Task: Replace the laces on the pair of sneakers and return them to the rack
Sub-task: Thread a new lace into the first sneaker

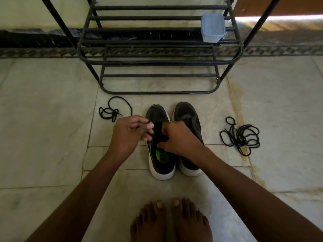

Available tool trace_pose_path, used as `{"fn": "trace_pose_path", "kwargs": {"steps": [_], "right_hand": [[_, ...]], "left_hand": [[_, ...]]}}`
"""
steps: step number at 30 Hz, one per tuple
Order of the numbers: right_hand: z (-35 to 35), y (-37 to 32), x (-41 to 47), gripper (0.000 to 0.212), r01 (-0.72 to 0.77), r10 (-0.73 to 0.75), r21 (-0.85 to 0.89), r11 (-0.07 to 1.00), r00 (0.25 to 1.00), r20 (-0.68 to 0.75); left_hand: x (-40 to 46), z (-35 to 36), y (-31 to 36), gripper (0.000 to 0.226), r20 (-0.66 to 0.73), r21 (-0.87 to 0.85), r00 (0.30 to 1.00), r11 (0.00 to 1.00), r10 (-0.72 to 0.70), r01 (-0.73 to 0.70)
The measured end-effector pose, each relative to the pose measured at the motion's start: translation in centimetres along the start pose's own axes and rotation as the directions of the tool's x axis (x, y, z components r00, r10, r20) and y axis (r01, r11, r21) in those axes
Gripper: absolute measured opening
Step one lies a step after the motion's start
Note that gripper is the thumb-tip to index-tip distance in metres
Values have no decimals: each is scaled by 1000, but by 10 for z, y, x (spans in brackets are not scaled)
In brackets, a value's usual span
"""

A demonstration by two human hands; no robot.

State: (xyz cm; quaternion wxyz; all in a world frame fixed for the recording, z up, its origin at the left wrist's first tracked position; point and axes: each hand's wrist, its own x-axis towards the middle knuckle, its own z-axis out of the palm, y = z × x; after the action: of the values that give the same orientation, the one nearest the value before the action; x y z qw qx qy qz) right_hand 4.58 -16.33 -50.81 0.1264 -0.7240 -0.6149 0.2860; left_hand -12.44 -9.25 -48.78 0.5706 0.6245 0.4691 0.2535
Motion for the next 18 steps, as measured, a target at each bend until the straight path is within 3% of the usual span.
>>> {"fn": "trace_pose_path", "kwargs": {"steps": [4,10,14,18], "right_hand": [[6,-1,-1,22,18,-17,4,1000,996,-86],[3,8,1,15,-67,77,96,993,992,-100],[-6,18,1,31,-187,202,245,951,979,-37],[-7,21,1,36,-216,227,278,936,974,-7]], "left_hand": [[-2,3,-3,15,21,-96,997,992,-76,77],[-7,18,-13,22,11,22,999,999,-48,48],[-10,31,-23,17,-52,193,997,980,59,-48],[-12,39,-27,20,-79,205,995,978,65,-48]]}}
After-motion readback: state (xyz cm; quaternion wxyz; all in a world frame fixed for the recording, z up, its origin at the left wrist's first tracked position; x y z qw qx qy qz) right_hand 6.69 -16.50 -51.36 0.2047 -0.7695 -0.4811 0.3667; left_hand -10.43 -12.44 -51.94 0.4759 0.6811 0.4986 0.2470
